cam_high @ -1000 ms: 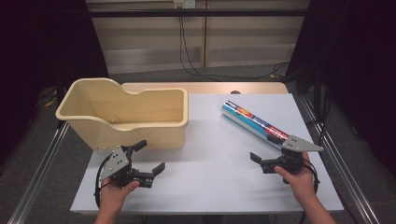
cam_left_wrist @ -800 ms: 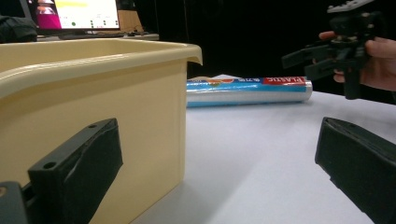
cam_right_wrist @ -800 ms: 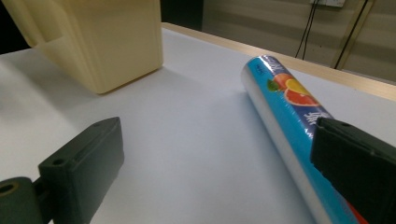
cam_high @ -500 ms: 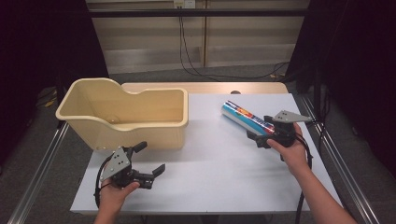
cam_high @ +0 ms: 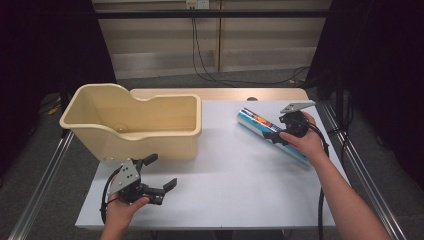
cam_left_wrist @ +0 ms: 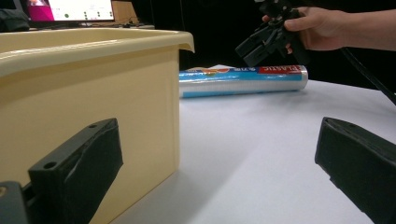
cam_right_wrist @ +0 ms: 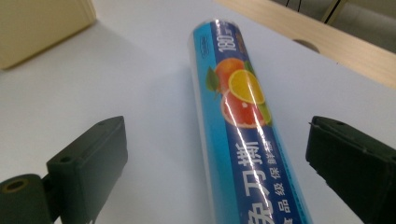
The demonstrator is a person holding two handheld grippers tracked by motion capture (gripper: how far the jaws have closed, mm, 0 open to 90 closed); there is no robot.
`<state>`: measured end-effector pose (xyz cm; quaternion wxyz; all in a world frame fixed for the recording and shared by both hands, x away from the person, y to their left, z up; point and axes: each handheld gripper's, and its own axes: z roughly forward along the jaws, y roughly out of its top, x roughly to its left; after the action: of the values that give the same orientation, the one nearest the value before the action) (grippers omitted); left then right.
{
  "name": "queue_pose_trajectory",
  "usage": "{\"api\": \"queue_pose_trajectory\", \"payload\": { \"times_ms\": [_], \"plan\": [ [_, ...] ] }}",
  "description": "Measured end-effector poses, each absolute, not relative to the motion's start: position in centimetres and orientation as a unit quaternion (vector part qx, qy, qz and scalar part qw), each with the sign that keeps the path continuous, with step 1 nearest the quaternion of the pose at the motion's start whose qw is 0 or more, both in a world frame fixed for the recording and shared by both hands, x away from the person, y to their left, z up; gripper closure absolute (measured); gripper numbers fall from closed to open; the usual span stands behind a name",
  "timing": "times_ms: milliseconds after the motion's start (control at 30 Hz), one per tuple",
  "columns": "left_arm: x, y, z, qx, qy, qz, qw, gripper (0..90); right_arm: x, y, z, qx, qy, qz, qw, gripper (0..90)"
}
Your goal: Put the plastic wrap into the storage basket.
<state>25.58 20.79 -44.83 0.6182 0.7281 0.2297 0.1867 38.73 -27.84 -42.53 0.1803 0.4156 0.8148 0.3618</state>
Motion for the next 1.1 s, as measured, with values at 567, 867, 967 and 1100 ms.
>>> {"api": "queue_pose_trajectory", "payload": {
  "times_ms": [567,867,967,1100],
  "plan": [
    [25.8,20.7,-45.0,0.734,0.225,0.178,0.616,0.7,42.4,-27.5,-45.2,0.425,0.867,0.228,0.126,9.0],
    [25.8,20.9,-45.1,0.736,0.226,0.177,0.613,0.9,43.7,-26.9,-46.2,0.427,0.884,0.168,0.09,16.5],
    [25.8,20.9,-45.1,0.736,0.226,0.177,0.613,1.0,44.0,-26.3,-46.3,0.422,0.89,0.15,0.087,23.7],
    [25.9,20.8,-45.2,0.739,0.223,0.175,0.611,1.0,44.5,-26.3,-46.3,0.424,0.893,0.127,0.083,30.4]
  ]
}}
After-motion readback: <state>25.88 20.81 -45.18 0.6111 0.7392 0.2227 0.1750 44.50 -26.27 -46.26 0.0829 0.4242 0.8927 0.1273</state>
